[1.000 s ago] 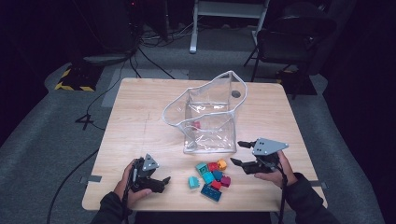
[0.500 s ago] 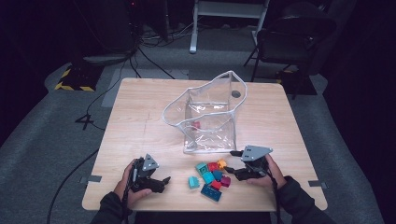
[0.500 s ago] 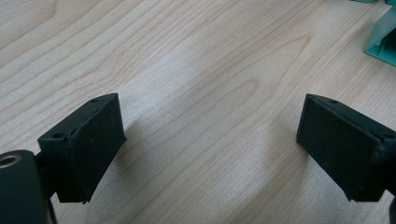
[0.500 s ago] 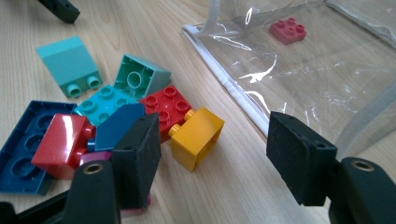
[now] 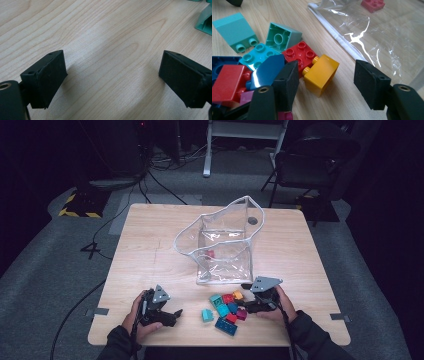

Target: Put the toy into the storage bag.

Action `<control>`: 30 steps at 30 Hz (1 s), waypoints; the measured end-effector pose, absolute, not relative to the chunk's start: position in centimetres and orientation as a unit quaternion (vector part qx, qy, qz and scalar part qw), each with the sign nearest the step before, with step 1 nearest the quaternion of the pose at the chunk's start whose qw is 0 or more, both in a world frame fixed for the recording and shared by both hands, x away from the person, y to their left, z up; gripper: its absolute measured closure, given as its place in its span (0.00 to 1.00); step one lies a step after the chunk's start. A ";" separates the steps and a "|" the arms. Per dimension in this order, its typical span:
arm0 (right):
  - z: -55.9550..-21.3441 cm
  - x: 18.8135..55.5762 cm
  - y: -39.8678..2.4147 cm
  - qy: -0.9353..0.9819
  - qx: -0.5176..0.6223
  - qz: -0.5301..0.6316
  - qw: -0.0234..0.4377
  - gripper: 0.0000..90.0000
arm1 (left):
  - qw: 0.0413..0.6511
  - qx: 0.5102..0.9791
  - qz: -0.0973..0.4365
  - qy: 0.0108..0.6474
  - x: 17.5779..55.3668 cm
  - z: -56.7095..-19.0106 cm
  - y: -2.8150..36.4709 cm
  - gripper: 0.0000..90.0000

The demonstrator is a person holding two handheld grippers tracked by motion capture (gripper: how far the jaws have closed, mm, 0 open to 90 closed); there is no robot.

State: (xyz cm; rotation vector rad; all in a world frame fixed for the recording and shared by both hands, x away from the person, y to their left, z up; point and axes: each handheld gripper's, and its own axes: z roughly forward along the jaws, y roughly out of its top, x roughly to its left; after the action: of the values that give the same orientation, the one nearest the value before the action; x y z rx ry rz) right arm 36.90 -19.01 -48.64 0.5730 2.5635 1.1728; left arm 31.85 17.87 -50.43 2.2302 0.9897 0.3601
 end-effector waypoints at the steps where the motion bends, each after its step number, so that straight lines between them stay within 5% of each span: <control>1: -48.7 36.9 -18.9 0.884 0.198 0.402 0.132 0.42 | 0.331 0.853 0.138 0.379 31.8 -50.4 17.9 0.09; 8: -49.4 37.2 -18.8 0.888 0.204 0.392 0.127 0.48 | 0.331 0.853 0.138 0.379 31.8 -50.4 17.9 0.09; 21: -49.8 37.4 -19.2 0.888 0.210 0.387 0.134 0.78 | 0.331 0.853 0.138 0.379 31.8 -50.4 17.9 0.09; 30: -49.7 37.4 -19.5 0.887 0.208 0.388 0.137 0.79 | 0.331 0.853 0.138 0.379 31.8 -50.4 17.9 0.09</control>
State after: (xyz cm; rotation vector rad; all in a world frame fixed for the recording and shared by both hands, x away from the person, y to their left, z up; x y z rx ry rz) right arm 37.43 -19.50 -49.70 0.6006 2.5678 1.1234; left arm 31.85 17.87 -50.43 2.2305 0.9895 0.3601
